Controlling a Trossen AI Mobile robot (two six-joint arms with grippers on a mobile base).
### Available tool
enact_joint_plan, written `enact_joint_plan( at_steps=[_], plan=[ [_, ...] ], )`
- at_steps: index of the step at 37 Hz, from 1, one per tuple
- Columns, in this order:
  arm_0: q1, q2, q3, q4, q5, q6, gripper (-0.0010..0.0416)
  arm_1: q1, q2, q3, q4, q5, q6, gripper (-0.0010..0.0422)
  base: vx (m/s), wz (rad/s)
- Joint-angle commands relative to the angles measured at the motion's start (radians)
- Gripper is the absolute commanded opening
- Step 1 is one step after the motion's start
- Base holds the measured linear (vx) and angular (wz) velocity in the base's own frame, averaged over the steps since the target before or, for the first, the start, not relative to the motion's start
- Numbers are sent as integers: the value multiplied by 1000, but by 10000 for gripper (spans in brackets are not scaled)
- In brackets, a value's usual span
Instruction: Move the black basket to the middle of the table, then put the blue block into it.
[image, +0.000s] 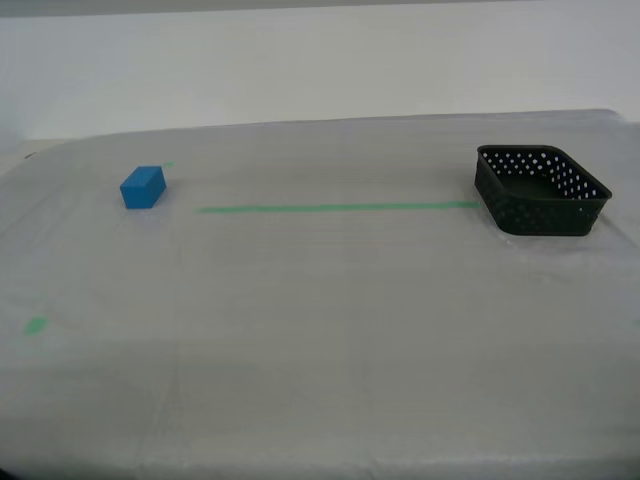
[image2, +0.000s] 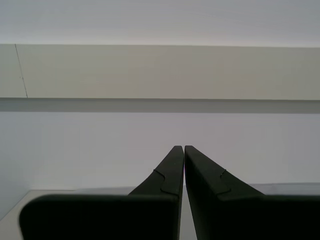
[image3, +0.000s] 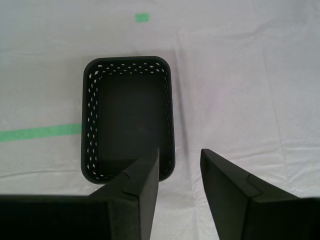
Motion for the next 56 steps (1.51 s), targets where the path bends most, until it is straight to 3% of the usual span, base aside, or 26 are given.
enact_joint_plan(
  at_steps=[1, 16, 24, 33, 40, 46, 56],
  plan=[
    [0, 0, 0, -6, 5, 0, 152, 0, 0, 0, 4, -1, 1, 0, 0, 0],
    [-18, 0, 0, -37, 7, -2, 296, 0, 0, 0, 4, -1, 1, 0, 0, 0],
    [-20, 0, 0, -51, -2, -16, 314, 0, 0, 0, 4, -1, 1, 0, 0, 0],
    [-35, 0, 39, -118, -3, -1, 320, 0, 0, 0, 4, -1, 1, 0, 0, 0],
    [-60, 1, 98, -171, -3, 0, 355, 0, 0, 0, 4, -1, 1, 0, 0, 0],
    [-72, 48, 146, -216, -3, -7, 374, 0, 0, 0, 4, -1, 1, 0, 0, 0],
    [-73, 165, 240, -230, -24, -10, 370, 0, 0, 0, 4, -1, 1, 0, 0, 0]
  ],
)
